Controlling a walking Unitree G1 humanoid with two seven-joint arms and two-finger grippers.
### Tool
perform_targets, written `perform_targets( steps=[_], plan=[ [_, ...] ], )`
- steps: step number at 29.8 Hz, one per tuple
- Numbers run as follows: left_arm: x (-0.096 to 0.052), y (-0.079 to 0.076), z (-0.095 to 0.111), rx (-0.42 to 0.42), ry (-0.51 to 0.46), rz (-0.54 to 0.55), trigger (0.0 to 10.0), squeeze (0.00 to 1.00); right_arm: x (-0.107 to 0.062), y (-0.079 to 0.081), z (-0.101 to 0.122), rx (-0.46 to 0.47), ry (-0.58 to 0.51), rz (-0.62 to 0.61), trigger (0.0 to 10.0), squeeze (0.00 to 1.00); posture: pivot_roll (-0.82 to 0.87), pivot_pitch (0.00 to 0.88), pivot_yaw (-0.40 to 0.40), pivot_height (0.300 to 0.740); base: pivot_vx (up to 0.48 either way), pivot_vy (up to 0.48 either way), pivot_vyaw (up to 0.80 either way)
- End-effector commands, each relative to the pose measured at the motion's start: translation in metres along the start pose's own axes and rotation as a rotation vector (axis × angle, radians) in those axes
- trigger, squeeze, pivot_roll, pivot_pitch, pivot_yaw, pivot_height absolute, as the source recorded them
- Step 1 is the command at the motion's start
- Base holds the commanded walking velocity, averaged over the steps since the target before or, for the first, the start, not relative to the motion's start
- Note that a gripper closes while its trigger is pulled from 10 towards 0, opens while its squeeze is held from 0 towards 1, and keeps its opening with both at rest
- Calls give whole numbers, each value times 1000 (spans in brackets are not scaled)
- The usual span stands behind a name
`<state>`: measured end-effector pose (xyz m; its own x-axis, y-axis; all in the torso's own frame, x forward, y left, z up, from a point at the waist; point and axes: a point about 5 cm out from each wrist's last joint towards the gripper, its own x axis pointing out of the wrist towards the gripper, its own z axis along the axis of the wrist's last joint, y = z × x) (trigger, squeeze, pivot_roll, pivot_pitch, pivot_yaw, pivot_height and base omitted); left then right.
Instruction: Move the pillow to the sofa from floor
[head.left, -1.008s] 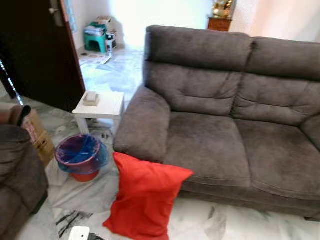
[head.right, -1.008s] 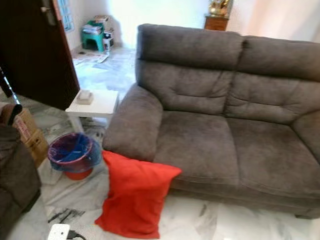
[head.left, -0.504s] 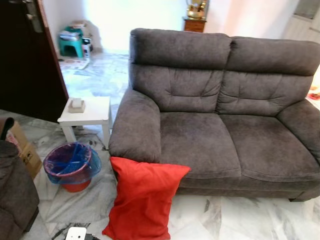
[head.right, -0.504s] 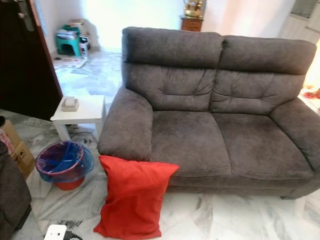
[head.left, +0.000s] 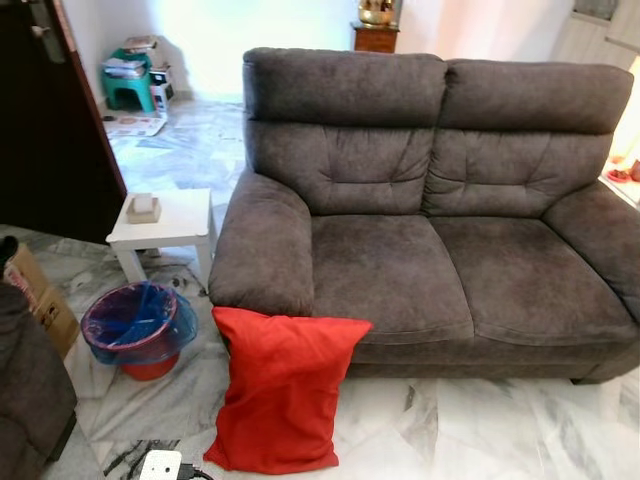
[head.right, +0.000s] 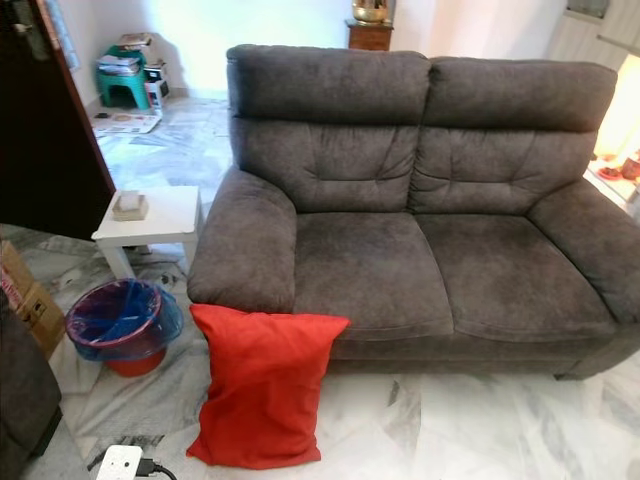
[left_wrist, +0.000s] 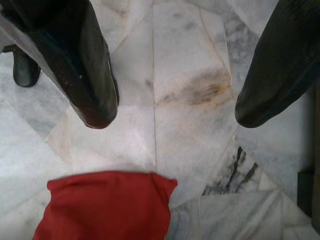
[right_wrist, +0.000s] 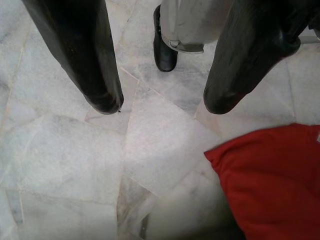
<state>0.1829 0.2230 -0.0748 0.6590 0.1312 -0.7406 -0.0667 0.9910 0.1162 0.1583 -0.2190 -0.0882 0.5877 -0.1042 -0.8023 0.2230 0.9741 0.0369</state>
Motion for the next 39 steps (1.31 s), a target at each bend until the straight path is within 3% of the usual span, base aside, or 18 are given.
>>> perform_targets(
  steps=[1,6,9,39],
  plan=[
    [-7,22,-23,-76,118,55,10000,0,6,37,7,135,31,100,10000,0,158,91,41,740,0,0,0],
    [-7,22,-24,-78,119,57,10000,0,6,37,8,133,30,108,10000,0,161,91,38,740,148,0,800],
    [-7,22,-24,-79,119,57,10000,0,6,37,7,165,30,99,10000,0,160,92,38,740,255,0,0],
    [-7,23,-22,-81,113,54,10000,0,6,39,7,153,35,111,10000,0,164,91,39,740,284,0,0]
  ],
)
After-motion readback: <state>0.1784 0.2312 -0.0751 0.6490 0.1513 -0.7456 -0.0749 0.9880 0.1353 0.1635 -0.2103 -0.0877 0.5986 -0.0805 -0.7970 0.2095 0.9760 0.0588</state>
